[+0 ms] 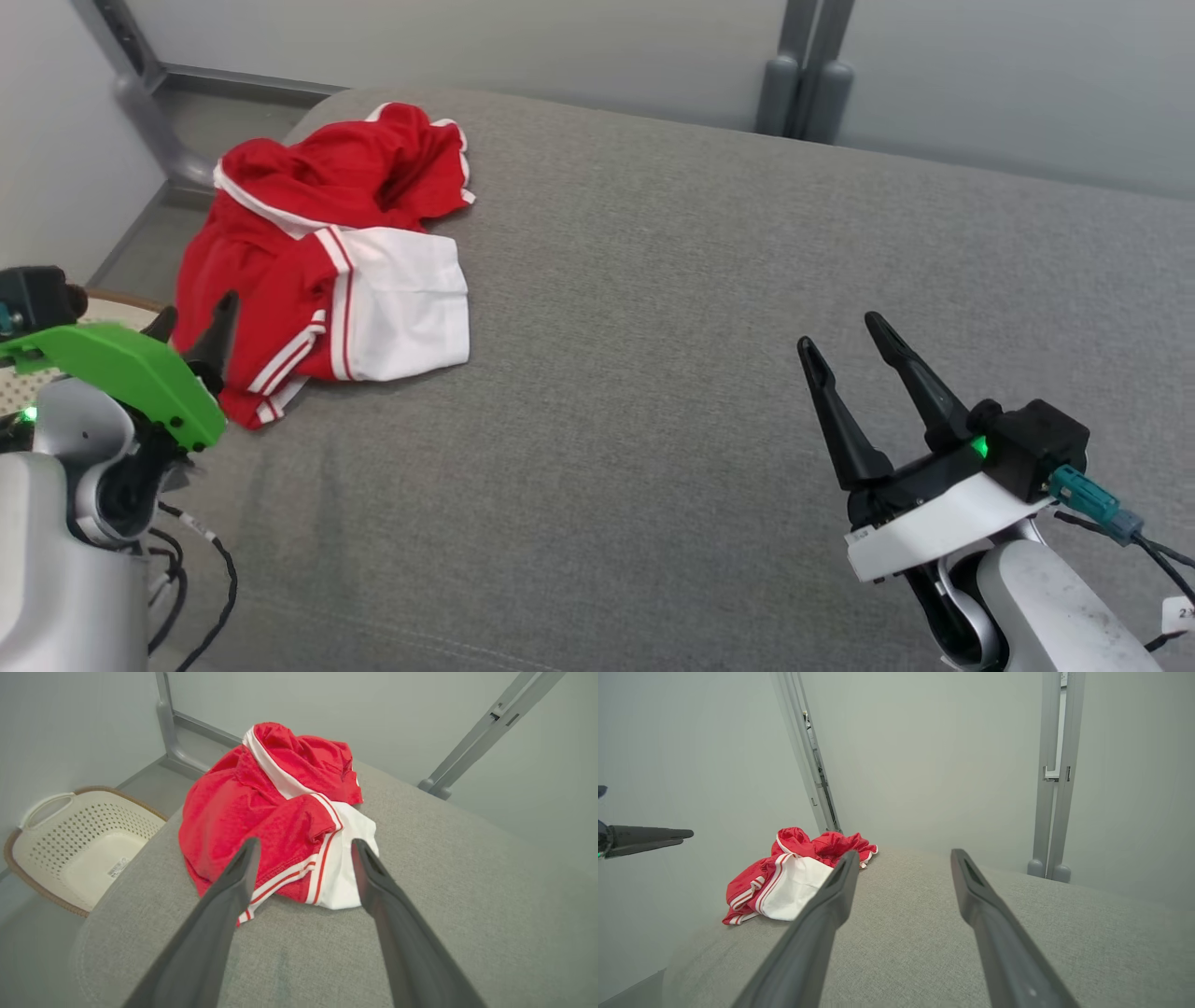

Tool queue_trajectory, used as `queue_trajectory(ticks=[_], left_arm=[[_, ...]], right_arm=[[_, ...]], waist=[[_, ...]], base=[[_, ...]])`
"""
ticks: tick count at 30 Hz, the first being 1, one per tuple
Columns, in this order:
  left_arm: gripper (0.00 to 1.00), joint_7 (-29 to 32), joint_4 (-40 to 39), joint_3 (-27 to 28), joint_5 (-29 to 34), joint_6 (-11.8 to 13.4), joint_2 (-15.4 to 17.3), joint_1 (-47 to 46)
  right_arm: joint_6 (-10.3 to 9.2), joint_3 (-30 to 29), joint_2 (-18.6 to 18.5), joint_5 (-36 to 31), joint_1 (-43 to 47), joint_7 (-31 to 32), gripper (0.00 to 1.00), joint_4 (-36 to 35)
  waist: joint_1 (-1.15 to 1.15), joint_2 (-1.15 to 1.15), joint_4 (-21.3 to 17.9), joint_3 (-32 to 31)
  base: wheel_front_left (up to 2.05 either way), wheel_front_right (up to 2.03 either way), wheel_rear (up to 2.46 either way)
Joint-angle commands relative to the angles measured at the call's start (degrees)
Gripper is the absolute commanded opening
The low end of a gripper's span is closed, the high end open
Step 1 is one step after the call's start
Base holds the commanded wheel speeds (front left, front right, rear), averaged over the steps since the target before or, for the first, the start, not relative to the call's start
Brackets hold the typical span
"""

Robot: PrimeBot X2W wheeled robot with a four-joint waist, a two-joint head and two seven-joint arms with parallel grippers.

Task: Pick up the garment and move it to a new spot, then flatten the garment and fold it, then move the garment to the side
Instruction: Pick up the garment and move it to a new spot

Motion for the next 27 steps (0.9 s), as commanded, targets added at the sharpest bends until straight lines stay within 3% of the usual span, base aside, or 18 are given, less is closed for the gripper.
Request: queue_trajectory(ticks=[1, 5, 10, 17, 25, 27], left_arm=[[1.00, 1.9, 1.5, 0.6, -2.1, -0.3, 0.8, -2.1], [1.00, 6.3, 6.3, 1.0, -5.8, -0.7, 3.1, -4.7], [1.00, 10.7, 12.4, -2.2, -5.3, -0.9, 6.0, -6.8], [1.00, 12.0, 20.7, -3.7, -4.2, -0.4, 8.3, -9.5], [1.00, 7.3, 29.5, -4.7, -1.6, -0.2, 11.3, -12.1], [0.75, 6.1, 31.3, -5.3, -1.0, -0.3, 11.2, -12.7]], right_arm=[[0.02, 0.3, -0.6, 0.6, -1.2, -0.2, 1.00, -0.6], [0.02, 1.0, -1.4, 1.0, -2.4, -0.2, 1.00, -1.2], [0.02, 0.8, -2.4, 1.4, -4.0, -0.2, 1.00, -1.8], [0.02, 1.5, -2.4, 1.8, -5.6, -0.2, 1.00, -1.8], [0.02, 1.0, -2.2, 1.8, -5.3, -0.2, 1.00, -1.1], [0.02, 1.2, -2.2, 1.8, -5.3, -0.2, 1.00, -0.8]], waist=[[0.00, 0.00, -4.6, 3.2], [0.00, 0.00, -8.3, 5.0], [0.00, 0.00, -11.8, 7.5], [0.00, 0.00, -15.0, 9.3], [0.00, 0.00, -15.9, 9.0], [0.00, 0.00, -15.7, 8.8]], base=[[0.00, 0.00, 0.00], [0.00, 0.00, 0.00], [0.00, 0.00, 0.00], [0.00, 0.00, 0.00], [0.00, 0.00, 0.00], [0.00, 0.00, 0.00]])
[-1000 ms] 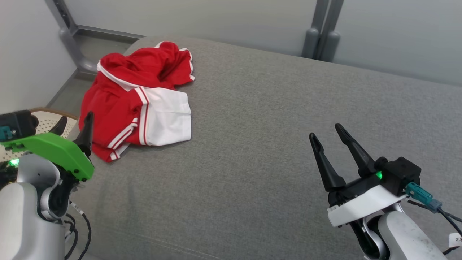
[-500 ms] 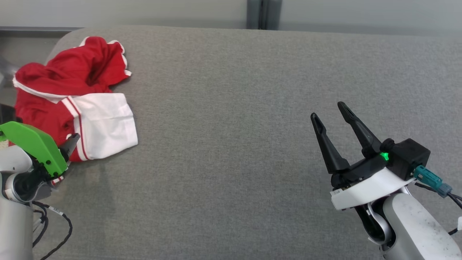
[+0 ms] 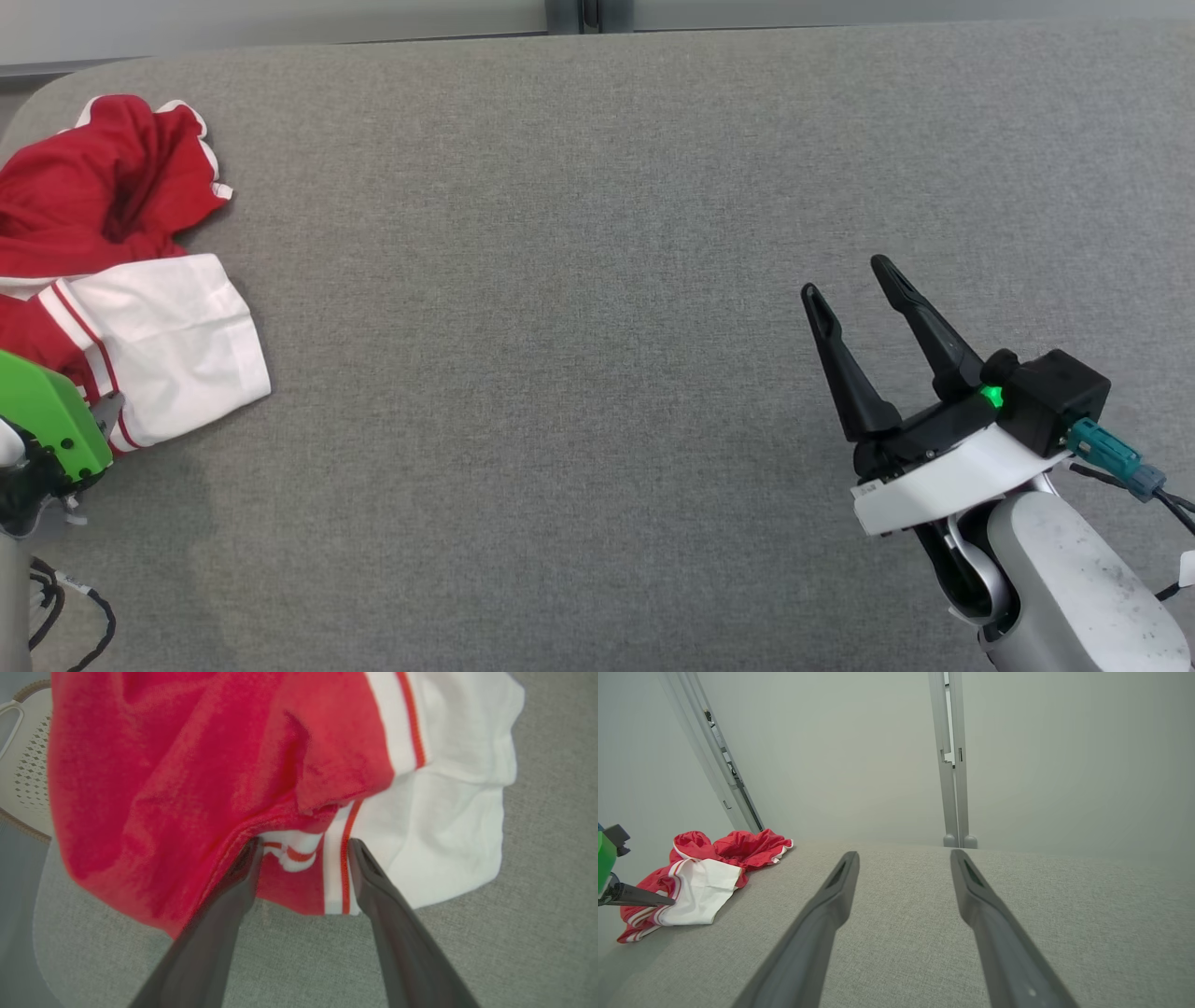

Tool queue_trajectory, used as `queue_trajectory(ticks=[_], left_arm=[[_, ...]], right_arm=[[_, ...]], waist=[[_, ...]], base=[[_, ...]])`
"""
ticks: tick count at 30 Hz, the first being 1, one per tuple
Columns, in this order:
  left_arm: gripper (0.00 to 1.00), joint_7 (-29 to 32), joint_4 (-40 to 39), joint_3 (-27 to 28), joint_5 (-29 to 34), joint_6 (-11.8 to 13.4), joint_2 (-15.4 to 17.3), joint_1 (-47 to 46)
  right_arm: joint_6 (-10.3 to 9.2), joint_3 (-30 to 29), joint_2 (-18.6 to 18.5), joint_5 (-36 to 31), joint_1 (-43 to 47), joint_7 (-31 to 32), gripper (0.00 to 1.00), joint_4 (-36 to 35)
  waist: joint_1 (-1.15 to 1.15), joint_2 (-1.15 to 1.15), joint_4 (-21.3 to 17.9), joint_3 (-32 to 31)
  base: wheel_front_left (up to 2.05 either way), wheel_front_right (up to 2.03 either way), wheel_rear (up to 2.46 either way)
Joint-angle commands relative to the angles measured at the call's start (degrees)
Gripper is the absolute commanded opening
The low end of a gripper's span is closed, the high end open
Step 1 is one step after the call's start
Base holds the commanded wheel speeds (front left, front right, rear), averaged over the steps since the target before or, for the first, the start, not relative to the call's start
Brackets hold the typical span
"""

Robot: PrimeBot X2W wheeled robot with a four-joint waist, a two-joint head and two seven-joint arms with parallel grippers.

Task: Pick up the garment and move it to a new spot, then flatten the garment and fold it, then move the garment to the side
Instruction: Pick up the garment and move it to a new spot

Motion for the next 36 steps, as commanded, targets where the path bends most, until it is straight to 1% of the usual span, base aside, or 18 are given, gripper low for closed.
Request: queue_trajectory(ticks=[1, 2, 3, 4, 5, 6, 7, 14, 19, 25, 29, 32, 36], left_arm=[[0.71, -0.7, 1.2, -0.3, 0.4, -0.3, 0.2, -1.1], [0.76, -1.3, 2.0, -0.7, 0.6, -0.3, 0.2, -1.5], [0.72, -1.8, 2.6, -1.0, 0.9, -0.3, 0.2, -1.9], [0.54, -2.5, 3.3, -1.4, 1.1, -0.4, 0.2, -2.4], [0.45, -2.9, 3.8, -1.6, 1.2, -0.5, 0.1, -2.7], [0.24, -3.4, 4.6, -1.9, 1.2, -0.5, 0.0, -3.1], [0.00, -3.7, 5.1, -2.0, 0.9, -0.5, -0.2, -3.3], [0.00, -4.7, 7.4, -4.3, -0.4, -0.9, -0.2, -4.7], [0.00, -5.3, 4.3, -8.2, -2.0, -0.9, 0.9, -4.5], [0.00, -4.2, -2.9, -15.3, -3.3, -0.9, 4.6, -3.7], [0.00, -2.9, -10.3, -19.8, -5.9, -0.9, 7.4, -3.6], [0.00, -2.3, -16.5, -22.9, -5.3, -0.9, 9.3, -5.4], [0.00, -0.7, -24.3, -25.5, -6.7, -0.9, 9.6, -7.0]], right_arm=[[0.02, 0.3, 0.0, 0.0, -0.4, -0.2, 1.00, 0.3], [0.02, 0.4, 0.0, 0.0, -0.6, -0.2, 1.00, 0.4], [0.02, 0.5, 0.0, 0.0, -0.8, -0.2, 1.00, 0.5], [0.02, 0.7, 0.0, 0.0, -0.9, -0.2, 1.00, 0.5], [0.02, 0.9, -0.1, -0.1, -1.0, -0.2, 1.00, 0.6], [0.02, 1.0, -0.2, 0.0, -1.1, -0.2, 1.00, 0.6], [0.02, 1.1, -0.3, 0.0, -1.2, -0.2, 1.00, 0.7], [0.02, 1.2, -0.3, 0.4, -0.4, -0.2, 1.00, 1.4], [0.02, 1.1, 0.7, 0.4, 1.0, -0.2, 1.00, 2.1], [0.02, 0.8, 1.8, 0.5, 3.5, -0.2, 1.00, 3.3], [0.02, 0.2, 2.9, 0.0, 5.3, -0.2, 1.00, 3.9], [0.02, 0.0, 3.8, -0.1, 6.2, -0.2, 1.00, 4.2], [0.02, -0.4, 4.2, -0.6, 5.8, -0.2, 1.00, 4.2]], waist=[[0.00, 0.00, 0.2, -0.2], [0.00, 0.00, 0.4, -0.2], [0.00, 0.00, 0.4, -0.2], [0.00, 0.00, 0.5, -0.2], [0.00, 0.00, 0.6, -0.2], [0.00, 0.00, 0.6, -0.2], [0.00, 0.00, 0.7, -0.3], [0.00, 0.00, 1.2, -1.5], [0.00, 0.00, 1.6, -3.9], [0.00, 0.00, 1.6, -8.9], [0.00, 0.00, 1.2, -12.3], [0.00, 0.00, 0.5, -14.2], [0.00, 0.00, -1.2, -15.1]], base=[[0.00, 0.00, 0.00], [0.00, 0.00, 0.00], [0.00, 0.00, 0.00], [0.00, 0.00, 0.00], [0.00, 0.00, 0.00], [0.00, 0.00, 0.00], [0.00, 0.00, 0.00], [0.00, 0.00, 0.00], [0.00, 0.00, 0.00], [0.00, 0.00, 0.00], [0.00, 0.00, 0.00], [0.00, 0.00, 0.00], [0.00, 0.00, 0.00]])
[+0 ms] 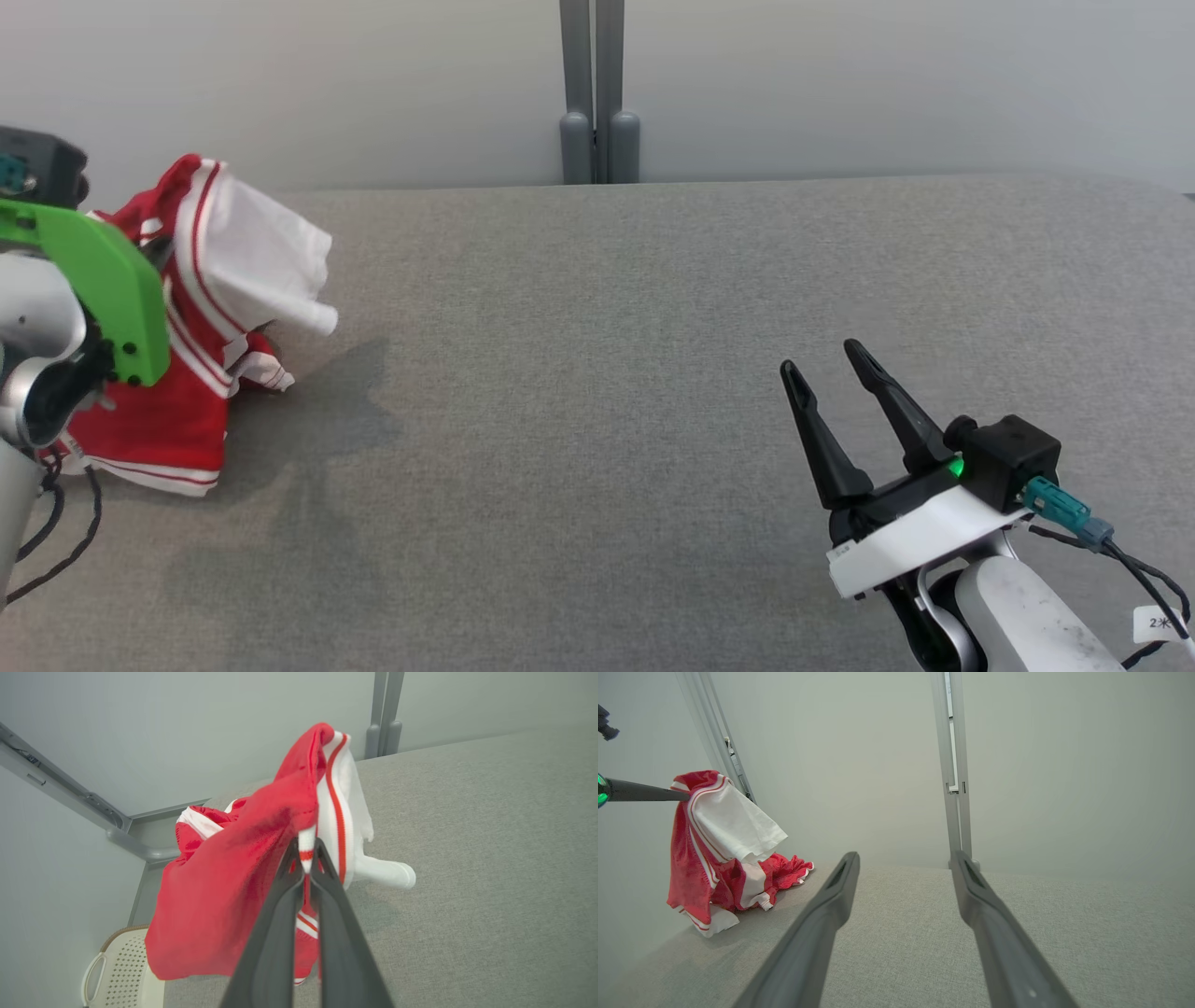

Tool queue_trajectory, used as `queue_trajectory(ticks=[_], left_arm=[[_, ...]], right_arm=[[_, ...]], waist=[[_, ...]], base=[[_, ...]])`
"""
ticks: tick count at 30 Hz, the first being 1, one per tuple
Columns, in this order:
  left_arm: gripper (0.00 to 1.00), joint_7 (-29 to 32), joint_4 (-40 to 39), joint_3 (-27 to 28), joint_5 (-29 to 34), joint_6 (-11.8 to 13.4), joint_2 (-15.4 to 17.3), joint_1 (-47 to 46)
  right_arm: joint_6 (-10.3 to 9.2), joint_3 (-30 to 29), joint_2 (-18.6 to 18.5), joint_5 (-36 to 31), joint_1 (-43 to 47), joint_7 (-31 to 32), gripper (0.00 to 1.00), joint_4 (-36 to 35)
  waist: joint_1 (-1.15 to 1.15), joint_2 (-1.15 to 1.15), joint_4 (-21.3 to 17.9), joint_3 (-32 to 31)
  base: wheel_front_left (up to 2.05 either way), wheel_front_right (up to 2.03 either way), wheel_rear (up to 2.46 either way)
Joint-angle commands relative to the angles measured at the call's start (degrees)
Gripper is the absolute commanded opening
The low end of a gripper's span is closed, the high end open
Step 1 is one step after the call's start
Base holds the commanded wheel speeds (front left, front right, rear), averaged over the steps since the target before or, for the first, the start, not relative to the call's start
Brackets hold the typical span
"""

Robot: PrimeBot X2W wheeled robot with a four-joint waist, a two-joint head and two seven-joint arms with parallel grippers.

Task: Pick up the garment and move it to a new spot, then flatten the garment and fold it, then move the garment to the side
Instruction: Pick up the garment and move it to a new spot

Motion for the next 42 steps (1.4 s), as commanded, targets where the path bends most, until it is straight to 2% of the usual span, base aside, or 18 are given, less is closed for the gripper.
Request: queue_trajectory(ticks=[1, 4, 10, 13, 15, 21, 28, 34, 36, 37, 38, 42], left_arm=[[0.00, 0.8, -2.6, -0.6, -0.6, -0.1, -0.4, -1.4], [0.00, 2.3, -8.0, -1.5, -1.6, -0.1, -1.2, -3.0], [0.00, 4.0, -16.7, -2.5, -3.0, 0.6, -5.9, -6.8], [0.00, 2.5, -19.0, -2.5, -3.1, 1.6, -9.5, -8.9], [0.00, 1.0, -20.0, -1.9, -4.5, 2.6, -13.0, -10.2], [0.00, -3.8, -21.1, -0.9, -6.6, 3.6, -18.3, -9.3], [0.00, -8.2, -20.1, 0.6, -8.2, 4.9, -15.3, 3.3], [0.00, -16.1, -11.0, 4.1, -8.6, 6.3, -11.8, 16.4], [0.00, -18.7, -7.5, 5.3, -9.9, 6.1, -12.7, 18.2], [0.35, -19.6, -6.0, 5.3, -9.3, 5.9, -12.6, 18.5], [1.00, -20.7, -4.0, 5.0, -8.6, 5.4, -12.5, 18.7], [1.00, -25.8, 1.6, 6.1, -9.0, 3.5, -13.9, 18.3]], right_arm=[[0.02, -0.3, 0.0, -0.5, -0.1, -0.2, 1.00, 0.1], [0.02, -0.9, 0.4, -0.6, -0.2, -0.2, 1.00, 0.0], [0.02, -2.7, 0.9, -0.8, 0.5, -0.2, 1.00, -0.2], [0.02, -3.7, 1.0, -0.9, 0.7, -0.2, 1.00, -0.3], [0.02, -4.5, 0.8, -1.0, 0.7, -0.2, 1.00, -0.4], [0.02, -7.2, 0.1, -1.2, 1.5, -0.2, 1.00, -0.6], [0.02, -8.8, -1.0, -1.3, 3.7, -0.2, 1.00, -0.4], [0.02, -7.1, -1.5, -0.8, 2.7, -0.2, 1.00, -0.4], [0.02, -6.7, -1.9, -0.6, 2.5, -0.2, 1.00, -0.5], [0.02, -6.7, -2.1, -0.5, 2.4, -0.2, 1.00, -0.5], [0.02, -6.6, -2.3, -0.4, 2.3, -0.2, 1.00, -0.5], [0.02, -5.8, -2.4, -0.3, 1.9, -0.2, 1.00, -0.3]], waist=[[0.00, 0.00, -2.3, -1.6], [0.00, 0.00, -4.2, -1.9], [0.00, 0.00, -8.4, -1.7], [0.00, 0.00, -10.2, -1.4], [0.00, 0.00, -11.3, -1.0], [0.00, 0.00, -12.3, -0.5], [0.00, 0.00, -10.8, 0.0], [0.00, 0.00, -10.0, 1.3], [0.00, 0.00, -9.6, 1.8], [0.00, 0.00, -9.4, 2.0], [0.00, 0.00, -9.2, 2.3], [0.00, 0.00, -8.7, 2.7]], base=[[0.00, 0.00, 0.00], [0.00, 0.00, 0.00], [0.00, 0.00, 0.00], [0.00, 0.00, 0.00], [0.00, 0.00, 0.00], [0.00, 0.00, 0.00], [0.00, 0.00, 0.00], [0.00, 0.00, 0.00], [0.00, 0.00, 0.00], [0.00, 0.00, 0.00], [0.00, 0.00, 0.00], [0.00, 0.00, 0.00]])
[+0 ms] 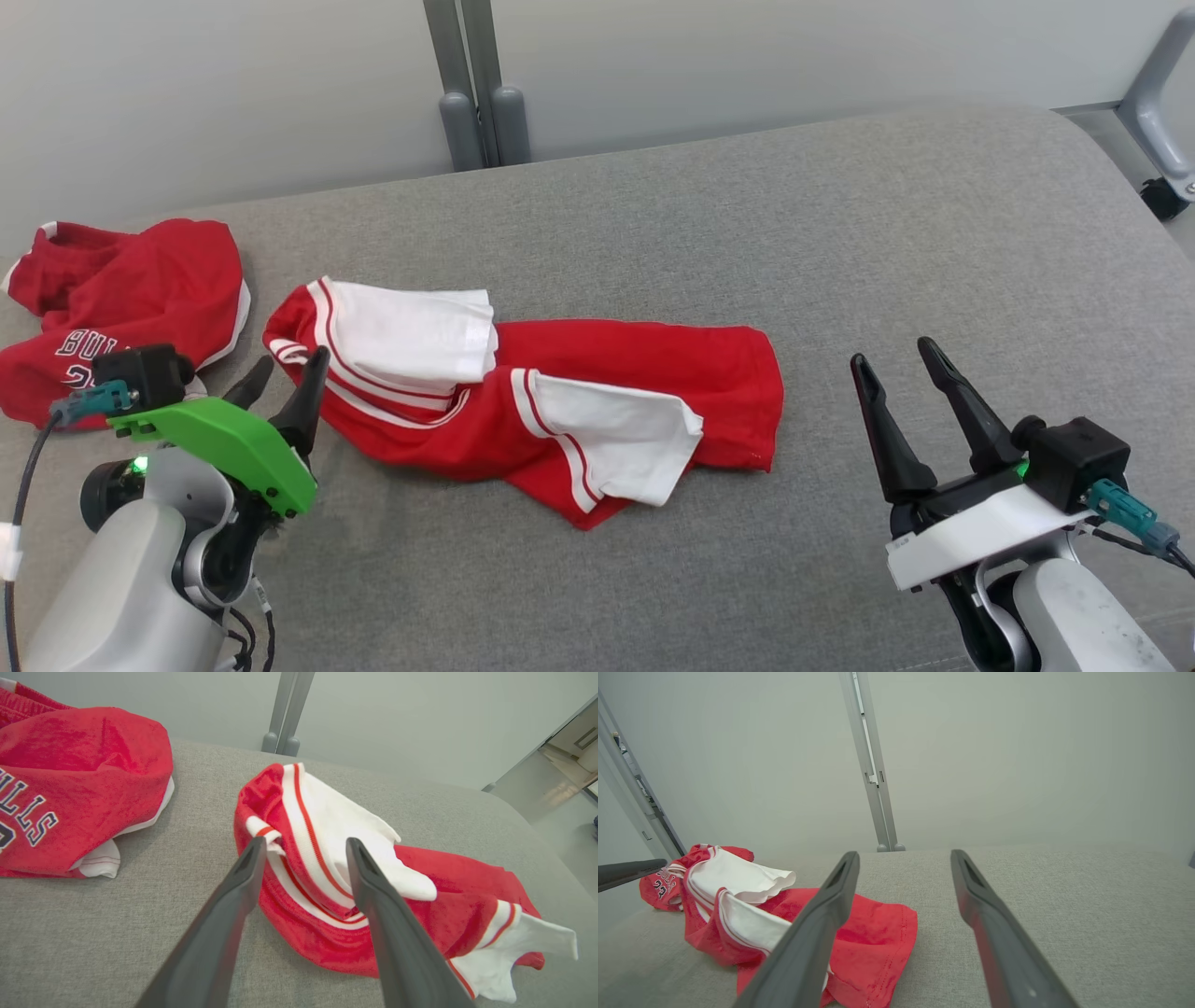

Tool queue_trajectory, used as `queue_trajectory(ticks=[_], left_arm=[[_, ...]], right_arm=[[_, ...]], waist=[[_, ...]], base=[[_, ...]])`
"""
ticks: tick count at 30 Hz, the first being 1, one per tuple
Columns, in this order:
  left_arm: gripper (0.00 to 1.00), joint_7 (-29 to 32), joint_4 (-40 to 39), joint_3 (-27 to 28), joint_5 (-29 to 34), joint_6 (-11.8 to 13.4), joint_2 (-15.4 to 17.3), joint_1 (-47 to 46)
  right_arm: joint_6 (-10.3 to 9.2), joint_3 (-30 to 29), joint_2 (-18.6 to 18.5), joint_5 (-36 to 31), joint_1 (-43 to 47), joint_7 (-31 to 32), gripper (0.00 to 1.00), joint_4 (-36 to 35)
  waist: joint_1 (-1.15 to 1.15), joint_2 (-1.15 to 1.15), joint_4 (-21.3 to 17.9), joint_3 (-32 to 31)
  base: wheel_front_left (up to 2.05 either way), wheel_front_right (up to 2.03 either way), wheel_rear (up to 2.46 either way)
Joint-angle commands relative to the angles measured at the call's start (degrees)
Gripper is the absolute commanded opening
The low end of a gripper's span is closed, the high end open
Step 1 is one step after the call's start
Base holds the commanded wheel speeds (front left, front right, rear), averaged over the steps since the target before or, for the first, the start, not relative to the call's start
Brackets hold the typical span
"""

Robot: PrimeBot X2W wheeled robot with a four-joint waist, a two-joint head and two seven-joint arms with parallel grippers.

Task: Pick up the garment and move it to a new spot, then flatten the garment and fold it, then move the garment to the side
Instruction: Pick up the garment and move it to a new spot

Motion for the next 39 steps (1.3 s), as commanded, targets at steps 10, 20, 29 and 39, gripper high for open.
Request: queue_trajectory(ticks=[10, 20, 29, 39], left_arm=[[1.00, -14.7, -3.0, -1.3, 9.2, 2.2, 1.8, 2.5], [1.00, -20.5, -17.3, 1.8, 13.5, 12.8, 2.7, 13.9], [1.00, -21.5, -25.0, 2.3, 19.7, 18.9, 0.7, 21.9], [1.00, -21.5, -27.3, 5.0, 26.0, 18.8, -5.0, 27.6]], right_arm=[[0.02, 1.5, -1.1, 0.1, 0.8, -0.2, 1.00, 0.5], [0.02, -0.7, 0.5, 1.5, 1.9, -0.2, 1.00, 0.4], [0.02, -2.8, 1.2, 1.7, 4.1, -0.2, 1.00, 1.1], [0.02, -4.9, 1.8, 0.4, 6.3, -0.2, 1.00, 0.1]], waist=[[0.00, 0.00, 1.2, -2.2], [0.00, 0.00, 1.4, -4.1], [0.00, 0.00, 2.6, -4.7], [0.00, 0.00, 2.9, -4.3]], base=[[0.00, 0.00, 0.00], [0.00, 0.00, 0.00], [0.00, 0.00, 0.00], [0.00, 0.00, 0.00]])
